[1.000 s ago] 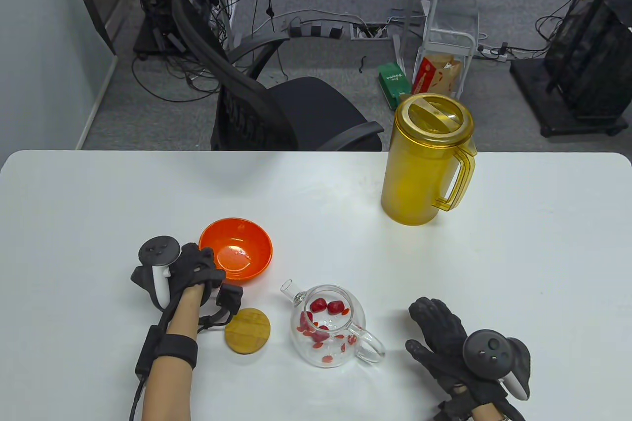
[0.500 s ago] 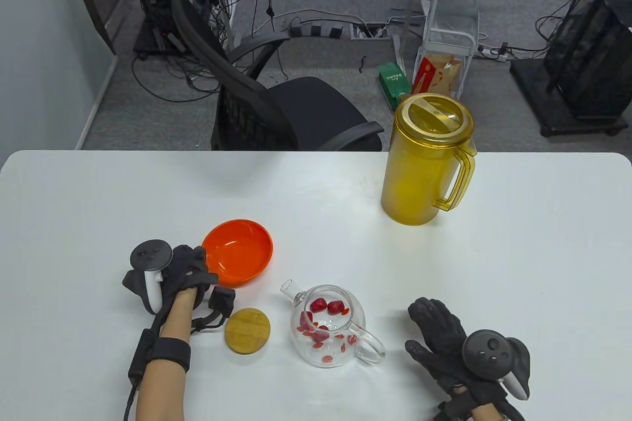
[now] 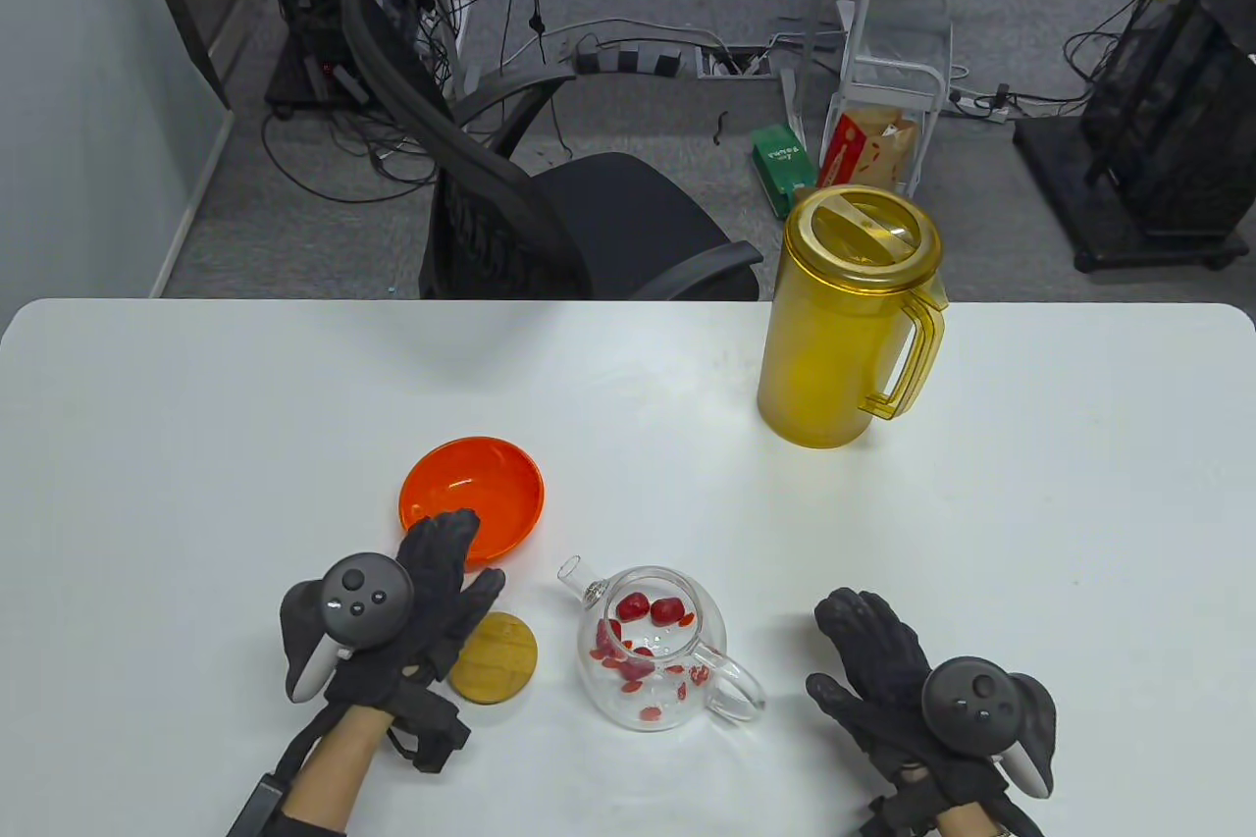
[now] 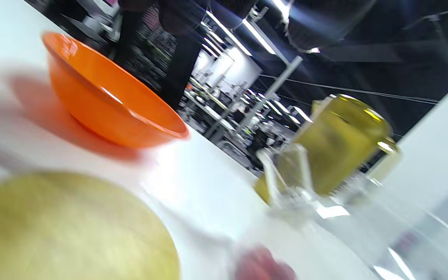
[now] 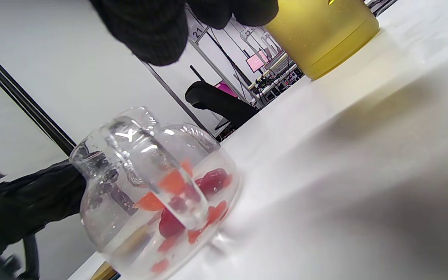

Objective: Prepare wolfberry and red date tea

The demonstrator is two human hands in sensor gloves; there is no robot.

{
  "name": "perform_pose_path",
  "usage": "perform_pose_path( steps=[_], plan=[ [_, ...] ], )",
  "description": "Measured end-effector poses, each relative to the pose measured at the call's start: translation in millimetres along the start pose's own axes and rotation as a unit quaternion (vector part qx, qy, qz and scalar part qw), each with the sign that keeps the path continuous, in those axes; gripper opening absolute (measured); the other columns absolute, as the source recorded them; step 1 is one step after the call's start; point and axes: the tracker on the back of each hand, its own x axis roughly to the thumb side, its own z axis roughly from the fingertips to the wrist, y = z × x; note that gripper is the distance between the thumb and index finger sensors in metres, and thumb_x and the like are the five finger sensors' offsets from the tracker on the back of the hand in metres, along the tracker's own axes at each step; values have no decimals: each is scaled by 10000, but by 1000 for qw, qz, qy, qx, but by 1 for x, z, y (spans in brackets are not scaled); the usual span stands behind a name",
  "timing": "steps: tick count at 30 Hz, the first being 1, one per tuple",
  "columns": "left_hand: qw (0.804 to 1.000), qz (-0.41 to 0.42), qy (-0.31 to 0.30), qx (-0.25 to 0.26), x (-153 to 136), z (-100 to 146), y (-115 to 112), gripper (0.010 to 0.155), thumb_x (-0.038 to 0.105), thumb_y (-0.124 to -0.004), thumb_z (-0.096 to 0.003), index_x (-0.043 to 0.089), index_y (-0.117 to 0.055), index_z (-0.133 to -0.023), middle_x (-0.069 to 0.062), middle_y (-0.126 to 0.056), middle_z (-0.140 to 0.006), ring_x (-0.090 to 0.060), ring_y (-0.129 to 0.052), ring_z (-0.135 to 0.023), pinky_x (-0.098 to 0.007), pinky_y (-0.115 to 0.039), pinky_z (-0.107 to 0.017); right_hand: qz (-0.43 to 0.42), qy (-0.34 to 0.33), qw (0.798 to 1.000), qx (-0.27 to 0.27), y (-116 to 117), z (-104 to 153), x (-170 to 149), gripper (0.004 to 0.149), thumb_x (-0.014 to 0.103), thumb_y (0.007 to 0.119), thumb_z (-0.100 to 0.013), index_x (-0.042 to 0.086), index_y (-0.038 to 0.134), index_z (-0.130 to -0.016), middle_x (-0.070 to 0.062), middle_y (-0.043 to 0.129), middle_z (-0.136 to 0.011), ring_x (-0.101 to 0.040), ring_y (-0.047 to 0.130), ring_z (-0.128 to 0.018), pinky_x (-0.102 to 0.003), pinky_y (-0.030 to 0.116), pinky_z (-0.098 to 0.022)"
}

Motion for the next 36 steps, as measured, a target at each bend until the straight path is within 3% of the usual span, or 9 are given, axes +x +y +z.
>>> perform_pose_path(
  steps=[3, 6, 12, 20, 26, 31, 36],
  plan=[
    [999, 8, -18, -26, 5, 15, -17, 720, 512, -676, -603, 117, -399, -1138, -241, -436, -1208, -495, -332, -1111, -657, -355, -720, 5, 4, 1000, -4, 1, 0, 0, 736, 413, 792, -558, 143, 427, -1137, -126, 414, -1201, -382, 323, -1075, -588, 301, -763],
    [999, -2, -28, -17, 1, 26, -33, 730, 518, -673, -602, 121, -378, -1140, -237, -419, -1212, -492, -313, -1113, -645, -348, -727, 0, 8, 1000, -16, -1, -4, -1, 743, 416, 793, -558, 144, 421, -1141, -125, 403, -1205, -379, 313, -1079, -585, 291, -768],
    [999, -5, -27, -40, -2, 24, -42, 734, 519, -671, -598, 126, -363, -1136, -235, -399, -1211, -485, -291, -1112, -637, -337, -731, -23, 28, 998, -60, -10, -24, -6, 757, 425, 806, -548, 162, 417, -1140, -104, 402, -1208, -360, 319, -1085, -556, 292, -780],
    [998, -24, -26, -43, -3, 24, -46, 732, 519, -667, -597, 130, -356, -1135, -233, -402, -1210, -484, -294, -1111, -633, -342, -734, -52, 81, 981, -169, -50, -86, -22, 825, 433, 848, -519, 172, 376, -1144, -94, 365, -1218, -352, 284, -1096, -563, 259, -786],
    [998, -33, -27, -39, -3, 24, -45, 734, 519, -668, -596, 130, -357, -1135, -233, -408, -1209, -483, -299, -1112, -633, -346, -735, -52, 128, 957, -257, -78, -140, -33, 902, 441, 857, -508, 179, 268, -1139, -92, 259, -1224, -363, 221, -1098, -564, 235, -789],
    [998, -32, -32, -36, -2, 24, -44, 734, 520, -666, -597, 128, -357, -1135, -234, -412, -1208, -485, -301, -1111, -632, -350, -735, -71, 165, 948, -262, -82, -178, -36, 955, 459, 847, -514, 180, 166, -1123, -89, 210, -1225, -360, 203, -1103, -561, 229, -796],
    [998, -31, -33, -32, -3, 24, -43, 734, 519, -668, -596, 128, -357, -1134, -235, -413, -1207, -484, -302, -1111, -631, -350, -735, -102, 190, 930, -296, -80, -198, -42, 951, 431, 830, -545, 166, 115, -1113, -131, 261, -1215, -394, 305, -1098, -572, 291, -795]
  ],
)
